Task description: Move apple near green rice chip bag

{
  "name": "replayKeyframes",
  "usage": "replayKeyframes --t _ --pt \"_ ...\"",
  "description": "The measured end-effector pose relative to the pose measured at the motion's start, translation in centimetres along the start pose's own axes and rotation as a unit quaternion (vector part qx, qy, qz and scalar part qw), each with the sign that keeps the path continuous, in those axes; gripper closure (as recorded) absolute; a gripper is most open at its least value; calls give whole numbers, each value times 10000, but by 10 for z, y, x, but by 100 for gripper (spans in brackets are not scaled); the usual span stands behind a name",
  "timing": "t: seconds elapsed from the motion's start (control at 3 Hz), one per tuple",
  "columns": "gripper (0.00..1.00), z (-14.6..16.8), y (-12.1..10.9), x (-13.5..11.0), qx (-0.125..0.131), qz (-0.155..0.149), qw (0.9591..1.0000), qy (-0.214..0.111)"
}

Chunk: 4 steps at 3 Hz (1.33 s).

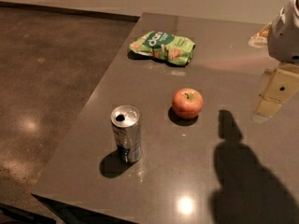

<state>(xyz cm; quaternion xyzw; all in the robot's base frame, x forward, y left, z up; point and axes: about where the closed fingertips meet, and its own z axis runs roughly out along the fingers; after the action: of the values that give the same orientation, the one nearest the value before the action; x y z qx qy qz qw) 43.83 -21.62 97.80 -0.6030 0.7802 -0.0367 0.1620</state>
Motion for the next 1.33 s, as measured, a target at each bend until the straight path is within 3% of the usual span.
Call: replayKeyframes --t 0.33,0.67,1.33 --pt "0 0 0 0 0 0 10000 0" --pt "0 13 -1 -6 -164 -62 9998 -77" --pt "0 54 11 -38 -644 -194 9954 -682"
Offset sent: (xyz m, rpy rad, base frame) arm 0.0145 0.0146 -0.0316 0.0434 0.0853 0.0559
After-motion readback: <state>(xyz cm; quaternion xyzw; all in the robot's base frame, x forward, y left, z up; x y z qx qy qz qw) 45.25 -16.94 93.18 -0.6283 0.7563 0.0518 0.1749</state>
